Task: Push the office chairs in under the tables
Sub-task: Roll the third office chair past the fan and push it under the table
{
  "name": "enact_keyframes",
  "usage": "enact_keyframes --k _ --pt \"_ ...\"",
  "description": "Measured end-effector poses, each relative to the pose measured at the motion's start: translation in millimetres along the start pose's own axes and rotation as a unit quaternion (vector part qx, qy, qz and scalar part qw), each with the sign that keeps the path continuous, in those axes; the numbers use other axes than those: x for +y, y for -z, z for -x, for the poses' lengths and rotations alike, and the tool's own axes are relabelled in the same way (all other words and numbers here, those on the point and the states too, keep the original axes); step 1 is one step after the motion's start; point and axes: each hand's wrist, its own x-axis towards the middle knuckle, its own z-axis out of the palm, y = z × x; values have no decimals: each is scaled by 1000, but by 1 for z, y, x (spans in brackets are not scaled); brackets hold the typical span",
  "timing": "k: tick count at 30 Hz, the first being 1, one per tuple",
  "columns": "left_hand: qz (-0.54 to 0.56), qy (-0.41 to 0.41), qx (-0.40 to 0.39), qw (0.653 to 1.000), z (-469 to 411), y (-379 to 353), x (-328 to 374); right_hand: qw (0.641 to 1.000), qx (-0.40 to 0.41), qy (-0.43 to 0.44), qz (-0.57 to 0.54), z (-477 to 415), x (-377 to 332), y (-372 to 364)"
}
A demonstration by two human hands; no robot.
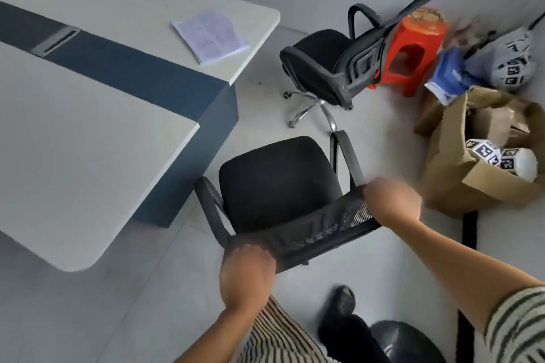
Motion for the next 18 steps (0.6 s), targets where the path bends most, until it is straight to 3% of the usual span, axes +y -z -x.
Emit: enact_keyframes --k 5,10,18 --pt "4 53 44 998 -50 -14 30 997 -19 72 -9 -97 -29 1" --pt "-2 157 61 986 -96 -27 69 985 -40 169 1 -188 -66 3" --pt "-29 258 122 958 -152 -34 107 950 -78 303 -11 -277 -127 1"
